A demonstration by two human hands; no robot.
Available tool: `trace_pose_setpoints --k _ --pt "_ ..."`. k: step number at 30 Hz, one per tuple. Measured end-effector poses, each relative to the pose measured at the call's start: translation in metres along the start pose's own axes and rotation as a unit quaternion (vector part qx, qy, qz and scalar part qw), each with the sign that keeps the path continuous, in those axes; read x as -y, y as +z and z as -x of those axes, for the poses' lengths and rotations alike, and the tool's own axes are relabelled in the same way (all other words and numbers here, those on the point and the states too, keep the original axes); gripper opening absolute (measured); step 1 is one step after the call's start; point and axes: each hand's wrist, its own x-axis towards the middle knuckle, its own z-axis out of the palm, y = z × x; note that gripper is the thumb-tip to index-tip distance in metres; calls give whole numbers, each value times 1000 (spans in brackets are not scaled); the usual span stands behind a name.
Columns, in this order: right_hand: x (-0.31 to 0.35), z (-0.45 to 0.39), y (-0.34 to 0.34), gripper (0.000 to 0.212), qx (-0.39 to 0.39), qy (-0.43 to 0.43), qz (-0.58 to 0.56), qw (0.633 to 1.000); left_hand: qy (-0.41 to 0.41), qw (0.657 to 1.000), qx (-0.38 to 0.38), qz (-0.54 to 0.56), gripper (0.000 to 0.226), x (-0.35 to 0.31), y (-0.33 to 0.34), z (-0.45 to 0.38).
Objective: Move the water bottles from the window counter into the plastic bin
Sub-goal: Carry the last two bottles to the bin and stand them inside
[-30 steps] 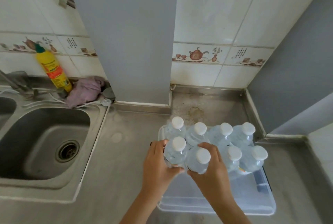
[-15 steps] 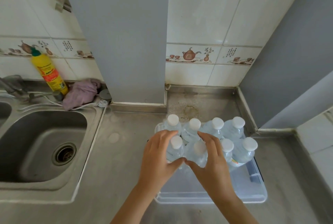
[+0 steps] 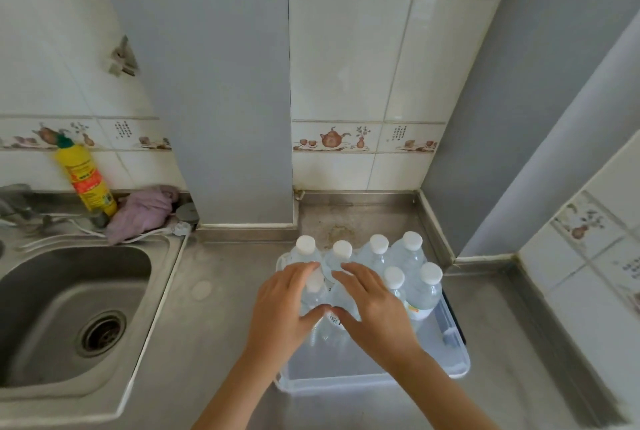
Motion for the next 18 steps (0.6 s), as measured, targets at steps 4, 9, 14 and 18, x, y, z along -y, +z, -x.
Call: trace_pose_setpoints --k 4,9,14,18 --pt "-5 -1 -9 61 8 -27 25 999 -11 999 -32 -27 57 -10 -2 2" --pt "-5 1 -18 53 12 -88 57 994 -70 996 -45 -10 50 -24 -1 8" --pt "-12 20 -42 51 1 -106 74 992 -84 996 -18 -39 58 -40 -6 15" --pt "-17 47 -72 35 -35 -127 68 989 -87 991 -68 -74 44 -54 -14 33"
